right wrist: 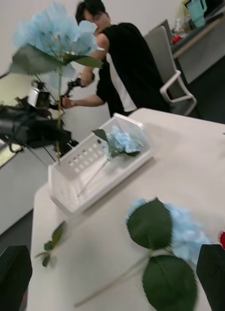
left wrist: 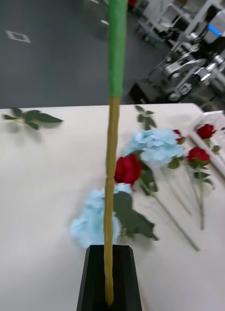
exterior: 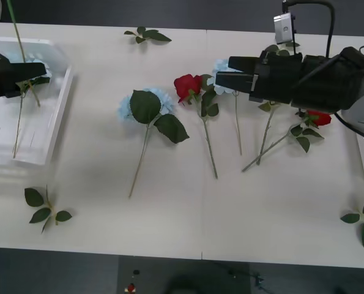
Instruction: Put the red flowers into the right box and the blue flowers into the left box
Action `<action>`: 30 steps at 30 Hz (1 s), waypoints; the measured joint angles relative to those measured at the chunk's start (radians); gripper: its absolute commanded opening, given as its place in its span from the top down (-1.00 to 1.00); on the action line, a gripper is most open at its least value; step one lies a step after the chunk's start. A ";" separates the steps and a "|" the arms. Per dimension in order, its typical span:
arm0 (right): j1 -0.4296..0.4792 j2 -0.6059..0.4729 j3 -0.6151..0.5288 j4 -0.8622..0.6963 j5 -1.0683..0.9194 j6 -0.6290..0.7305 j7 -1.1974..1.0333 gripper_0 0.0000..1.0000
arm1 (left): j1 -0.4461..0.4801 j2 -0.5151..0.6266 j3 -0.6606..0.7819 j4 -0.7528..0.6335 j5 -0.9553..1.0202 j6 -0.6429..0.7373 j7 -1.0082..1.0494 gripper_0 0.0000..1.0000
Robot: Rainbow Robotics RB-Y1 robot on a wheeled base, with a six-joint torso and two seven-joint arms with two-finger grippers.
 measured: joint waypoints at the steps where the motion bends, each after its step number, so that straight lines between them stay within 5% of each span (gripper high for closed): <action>1: 0.000 -0.024 0.000 0.001 0.014 0.000 -0.030 -1.00 | 0.001 0.017 0.018 0.000 -0.023 0.000 0.000 1.00; 13: -0.017 -0.148 0.012 0.123 0.282 0.085 -0.894 -1.00 | 0.124 0.150 0.219 -0.001 -0.250 0.000 0.001 1.00; 23: -0.281 -0.188 0.311 0.358 0.302 0.116 -1.537 -1.00 | 0.216 0.195 0.219 -0.001 -0.329 -0.018 0.001 1.00; 30: -0.325 -0.215 0.341 0.386 0.462 0.130 -1.755 -1.00 | 0.266 0.195 0.260 -0.002 -0.375 -0.018 0.000 1.00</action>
